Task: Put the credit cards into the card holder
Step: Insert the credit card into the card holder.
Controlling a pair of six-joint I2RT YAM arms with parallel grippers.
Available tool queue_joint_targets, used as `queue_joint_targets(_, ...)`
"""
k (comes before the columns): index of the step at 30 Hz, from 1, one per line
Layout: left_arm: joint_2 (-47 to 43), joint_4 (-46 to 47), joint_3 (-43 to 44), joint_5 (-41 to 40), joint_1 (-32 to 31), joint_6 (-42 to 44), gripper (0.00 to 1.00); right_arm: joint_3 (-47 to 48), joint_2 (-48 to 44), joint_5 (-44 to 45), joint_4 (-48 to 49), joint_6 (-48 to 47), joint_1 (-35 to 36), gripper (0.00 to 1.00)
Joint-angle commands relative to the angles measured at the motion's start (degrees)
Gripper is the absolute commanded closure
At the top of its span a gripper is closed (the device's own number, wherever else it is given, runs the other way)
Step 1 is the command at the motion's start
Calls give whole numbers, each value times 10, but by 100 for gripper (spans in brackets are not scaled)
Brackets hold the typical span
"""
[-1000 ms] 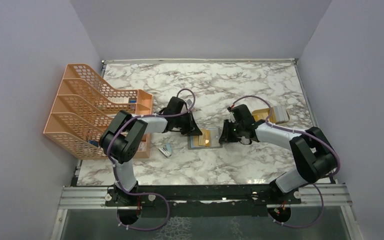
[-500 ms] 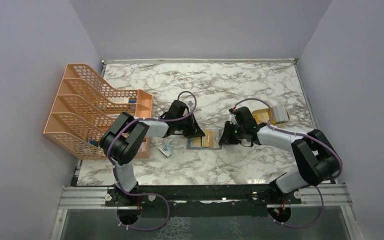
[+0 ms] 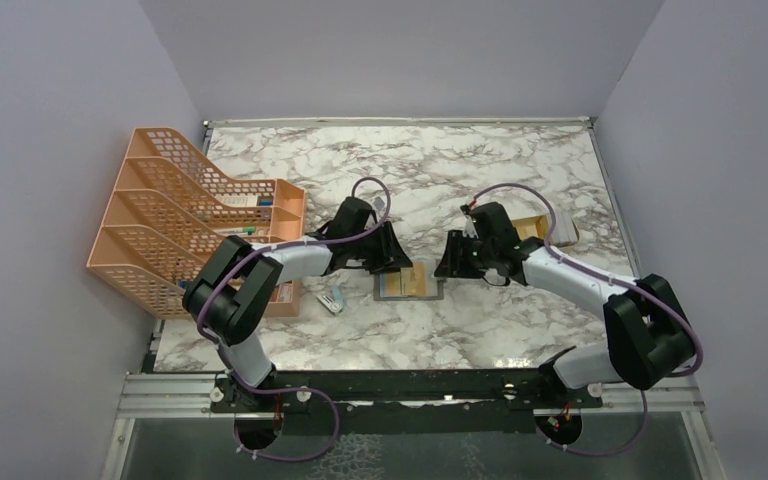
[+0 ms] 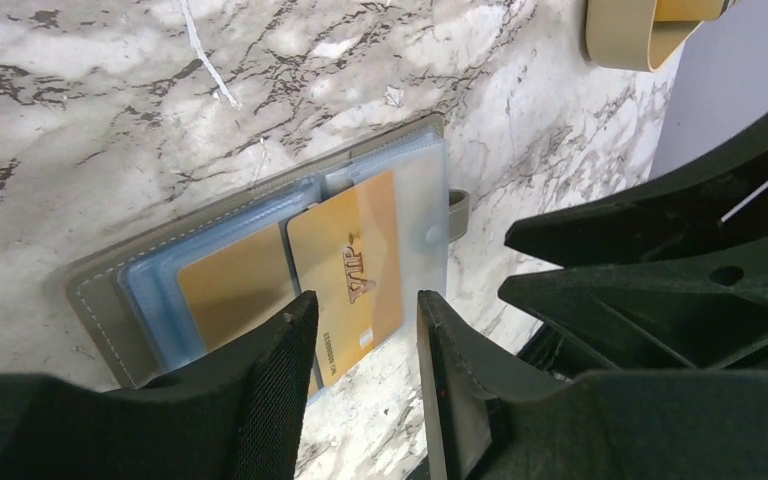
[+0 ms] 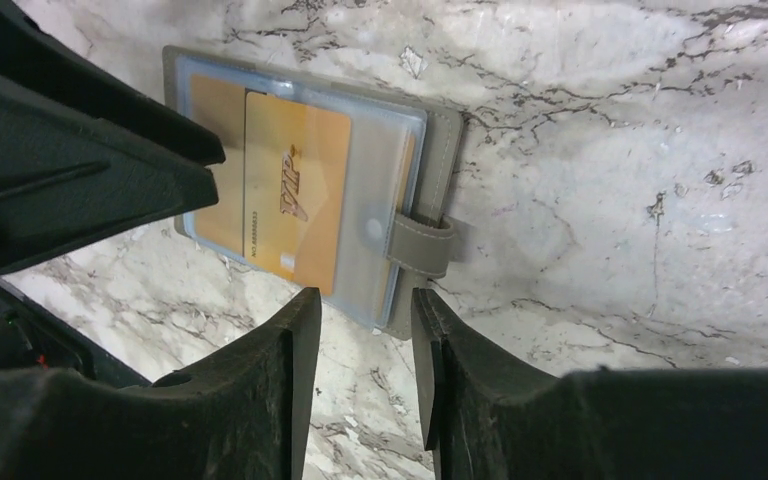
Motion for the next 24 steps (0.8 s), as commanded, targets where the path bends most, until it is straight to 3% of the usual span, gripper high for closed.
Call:
queue_joint_targets(1, -26, -18, 10, -16, -7, 8, 54, 20, 20, 15, -8, -10, 3, 60)
queue_joint_targets(11, -40, -23, -10, -9, -12, 28, 50, 2, 74, -13, 39, -4, 3, 56)
queue_joint_targets(24, -44, 34, -43, 9, -13, 21, 45, -37, 59, -63, 101, 19, 3, 65)
